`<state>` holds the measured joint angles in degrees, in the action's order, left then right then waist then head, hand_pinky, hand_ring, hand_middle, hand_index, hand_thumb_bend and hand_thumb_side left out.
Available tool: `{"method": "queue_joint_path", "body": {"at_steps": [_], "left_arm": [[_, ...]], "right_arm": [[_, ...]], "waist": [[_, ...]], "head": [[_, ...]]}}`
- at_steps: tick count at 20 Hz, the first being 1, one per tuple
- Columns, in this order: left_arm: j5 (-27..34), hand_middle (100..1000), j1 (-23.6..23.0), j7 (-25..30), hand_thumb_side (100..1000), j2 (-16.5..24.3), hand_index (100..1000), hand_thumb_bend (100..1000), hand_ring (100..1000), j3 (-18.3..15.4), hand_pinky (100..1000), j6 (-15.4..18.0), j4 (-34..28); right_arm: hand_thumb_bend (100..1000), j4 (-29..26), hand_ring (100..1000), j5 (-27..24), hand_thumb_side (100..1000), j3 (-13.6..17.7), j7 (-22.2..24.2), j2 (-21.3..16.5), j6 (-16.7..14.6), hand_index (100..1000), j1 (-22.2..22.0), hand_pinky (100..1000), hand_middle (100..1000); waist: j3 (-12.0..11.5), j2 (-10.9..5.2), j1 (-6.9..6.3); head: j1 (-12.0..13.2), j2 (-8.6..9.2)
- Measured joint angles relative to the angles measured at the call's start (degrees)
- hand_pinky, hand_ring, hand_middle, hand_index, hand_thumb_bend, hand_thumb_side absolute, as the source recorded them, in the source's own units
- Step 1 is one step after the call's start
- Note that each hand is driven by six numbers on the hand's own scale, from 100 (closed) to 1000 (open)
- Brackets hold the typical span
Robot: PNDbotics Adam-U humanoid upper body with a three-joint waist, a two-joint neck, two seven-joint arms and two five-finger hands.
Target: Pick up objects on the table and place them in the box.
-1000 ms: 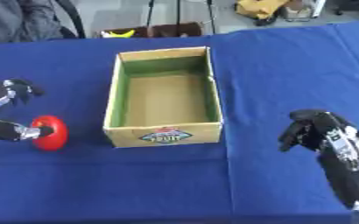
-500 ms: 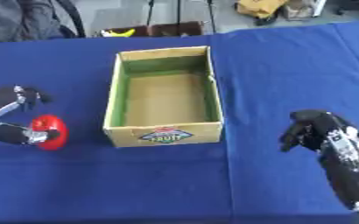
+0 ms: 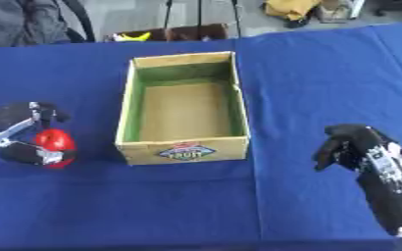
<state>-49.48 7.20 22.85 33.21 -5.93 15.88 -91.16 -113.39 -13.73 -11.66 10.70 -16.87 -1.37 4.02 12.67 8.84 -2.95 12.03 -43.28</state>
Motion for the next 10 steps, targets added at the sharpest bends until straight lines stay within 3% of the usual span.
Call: {"method": "queue_joint_path", "body": {"at_steps": [10], "left_arm": [[-1.07,684,0.35,0.90,701,0.00,836,608,588,0.64,483,0.58,1.53]], "right_arm": [[100,0.00,549,0.00,753,-0.01,0.08,0.00,0.08,715,0.00,485,512]], "waist": [[0.18,0.01,-0.08]], "head": [[-0.02,0.00]]}}
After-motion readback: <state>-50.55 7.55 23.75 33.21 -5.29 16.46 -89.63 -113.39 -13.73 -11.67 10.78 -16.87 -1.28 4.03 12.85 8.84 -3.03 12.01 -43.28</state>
